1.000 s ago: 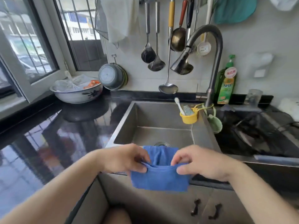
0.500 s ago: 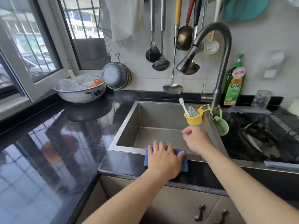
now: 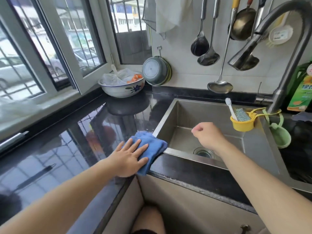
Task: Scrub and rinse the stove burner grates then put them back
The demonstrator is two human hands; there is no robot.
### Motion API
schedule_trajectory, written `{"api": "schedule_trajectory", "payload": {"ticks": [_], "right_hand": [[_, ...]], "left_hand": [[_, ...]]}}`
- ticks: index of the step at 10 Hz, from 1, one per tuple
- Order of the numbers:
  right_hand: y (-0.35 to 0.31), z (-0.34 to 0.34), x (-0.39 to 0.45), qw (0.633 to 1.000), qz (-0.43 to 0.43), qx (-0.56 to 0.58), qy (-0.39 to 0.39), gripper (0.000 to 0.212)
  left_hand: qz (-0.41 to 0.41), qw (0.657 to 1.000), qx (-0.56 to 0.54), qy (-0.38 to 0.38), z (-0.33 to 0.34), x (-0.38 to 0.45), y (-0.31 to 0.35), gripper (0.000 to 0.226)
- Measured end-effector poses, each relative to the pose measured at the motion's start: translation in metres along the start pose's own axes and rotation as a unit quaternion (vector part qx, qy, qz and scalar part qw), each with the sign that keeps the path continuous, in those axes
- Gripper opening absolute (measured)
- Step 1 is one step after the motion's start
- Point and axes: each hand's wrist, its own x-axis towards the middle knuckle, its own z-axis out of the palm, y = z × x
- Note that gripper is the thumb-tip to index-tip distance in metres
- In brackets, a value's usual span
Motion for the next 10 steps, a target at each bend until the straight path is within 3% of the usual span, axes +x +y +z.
{"api": "schedule_trajectory", "payload": {"ticks": [1, 2, 3, 4, 5, 7, 9, 10], "right_hand": [[-0.012, 0.008, 0.010, 1.000, -0.008, -0.004, -0.013, 0.017], [-0.016, 0.011, 0.024, 1.000, -0.003, -0.019, -0.015, 0.019], [-0.018, 0.017, 0.054, 0.999, 0.004, -0.039, -0.012, 0.019], [-0.019, 0.024, 0.085, 0.999, 0.016, -0.048, -0.016, 0.019], [-0.013, 0.033, 0.128, 0.997, 0.035, -0.061, -0.030, 0.019], [0.028, 0.038, 0.199, 0.989, 0.089, -0.100, -0.064, 0.022], [0.068, 0.015, 0.211, 0.977, 0.135, -0.132, -0.097, 0.020], [0.073, 0.013, 0.204, 0.955, 0.130, -0.226, -0.137, 0.022]], "left_hand": [[-0.074, 0.994, -0.029, 0.070, 0.000, 0.016, -0.011, 0.073], [-0.017, 0.992, -0.075, 0.099, 0.011, 0.031, -0.003, 0.052], [-0.002, 0.996, -0.062, 0.063, -0.005, 0.067, -0.011, 0.046], [-0.008, 0.998, -0.057, 0.025, -0.025, 0.122, -0.010, 0.053], [-0.090, 0.984, -0.157, 0.010, -0.043, 0.199, -0.012, 0.069], [-0.122, 0.970, -0.204, 0.052, -0.083, 0.364, -0.022, 0.082], [-0.129, 0.971, -0.195, 0.050, -0.097, 0.410, -0.026, 0.078], [-0.102, 0.960, -0.143, 0.218, -0.098, 0.365, 0.014, 0.047]]}}
